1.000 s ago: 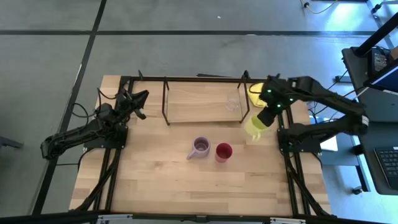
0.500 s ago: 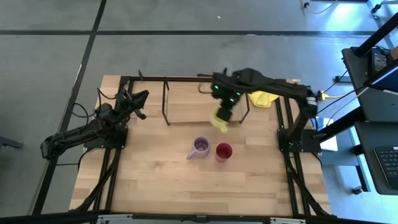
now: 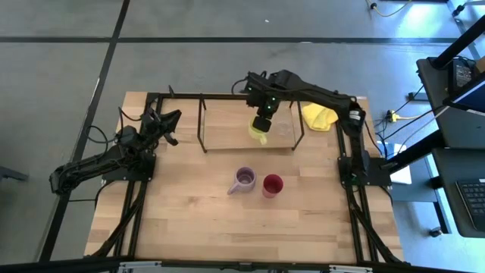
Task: Stack small to large cups/mugs on shelf
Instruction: Put the yellow cup on the shelf
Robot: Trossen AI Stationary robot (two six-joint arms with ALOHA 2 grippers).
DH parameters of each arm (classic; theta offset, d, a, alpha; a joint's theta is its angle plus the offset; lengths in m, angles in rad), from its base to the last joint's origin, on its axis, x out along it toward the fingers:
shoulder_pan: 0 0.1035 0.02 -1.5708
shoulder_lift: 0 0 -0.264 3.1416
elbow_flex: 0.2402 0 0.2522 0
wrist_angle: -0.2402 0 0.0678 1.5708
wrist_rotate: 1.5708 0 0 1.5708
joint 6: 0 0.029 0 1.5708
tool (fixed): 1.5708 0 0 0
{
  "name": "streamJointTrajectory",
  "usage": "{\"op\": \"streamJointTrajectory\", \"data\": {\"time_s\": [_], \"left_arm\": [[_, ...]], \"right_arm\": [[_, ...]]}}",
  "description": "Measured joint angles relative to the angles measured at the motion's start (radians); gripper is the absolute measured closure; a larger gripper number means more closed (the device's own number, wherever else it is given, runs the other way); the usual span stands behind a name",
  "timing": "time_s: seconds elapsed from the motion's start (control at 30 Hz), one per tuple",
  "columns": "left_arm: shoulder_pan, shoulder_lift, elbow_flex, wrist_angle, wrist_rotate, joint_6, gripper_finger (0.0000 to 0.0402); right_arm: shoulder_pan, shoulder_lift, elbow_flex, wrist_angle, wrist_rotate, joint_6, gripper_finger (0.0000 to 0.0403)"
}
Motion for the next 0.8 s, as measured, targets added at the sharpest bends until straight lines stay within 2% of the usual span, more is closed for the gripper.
{"op": "streamJointTrajectory", "data": {"time_s": [0.33,0.67,0.8], "left_arm": [[0.000,0.000,0.000,0.000,0.000,0.000,0.0350],[0.000,0.000,0.000,0.000,0.000,-0.001,0.0350],[0.000,0.000,0.000,0.000,0.000,-0.001,0.0350]], "right_arm": [[-0.086,0.075,-0.003,0.039,-0.001,-0.072,0.0393],[-0.155,0.085,-0.003,0.013,-0.012,-0.033,0.0393],[-0.162,0.085,-0.003,0.005,-0.071,-0.021,0.0393]]}}
